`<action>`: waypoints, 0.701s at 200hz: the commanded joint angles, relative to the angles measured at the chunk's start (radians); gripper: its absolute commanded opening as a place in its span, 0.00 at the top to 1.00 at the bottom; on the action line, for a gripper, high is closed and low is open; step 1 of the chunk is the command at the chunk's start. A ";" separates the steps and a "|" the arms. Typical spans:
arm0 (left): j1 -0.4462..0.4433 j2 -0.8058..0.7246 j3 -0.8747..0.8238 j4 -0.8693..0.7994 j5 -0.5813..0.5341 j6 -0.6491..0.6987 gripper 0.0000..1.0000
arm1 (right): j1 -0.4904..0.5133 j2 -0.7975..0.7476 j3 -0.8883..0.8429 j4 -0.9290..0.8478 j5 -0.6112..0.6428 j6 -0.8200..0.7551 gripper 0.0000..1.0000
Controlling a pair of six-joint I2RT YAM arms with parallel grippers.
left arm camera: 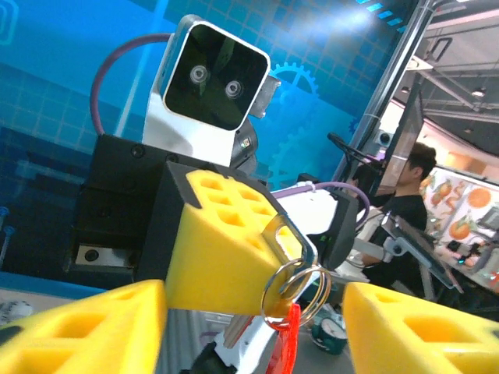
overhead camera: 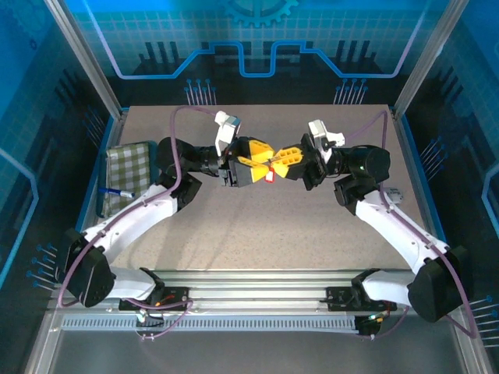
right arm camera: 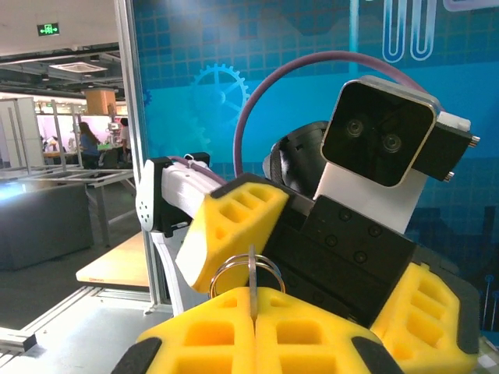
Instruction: Remove the keys from the keyring
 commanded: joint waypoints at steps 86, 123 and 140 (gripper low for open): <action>0.005 0.007 0.013 0.117 0.027 -0.060 0.79 | -0.009 -0.044 -0.007 -0.057 0.030 -0.086 1.00; 0.013 0.004 0.004 0.120 0.021 -0.064 0.94 | -0.025 -0.061 -0.015 -0.090 0.049 -0.116 1.00; 0.018 -0.002 0.000 0.117 0.015 -0.057 1.00 | -0.030 -0.064 -0.015 -0.100 0.048 -0.123 1.00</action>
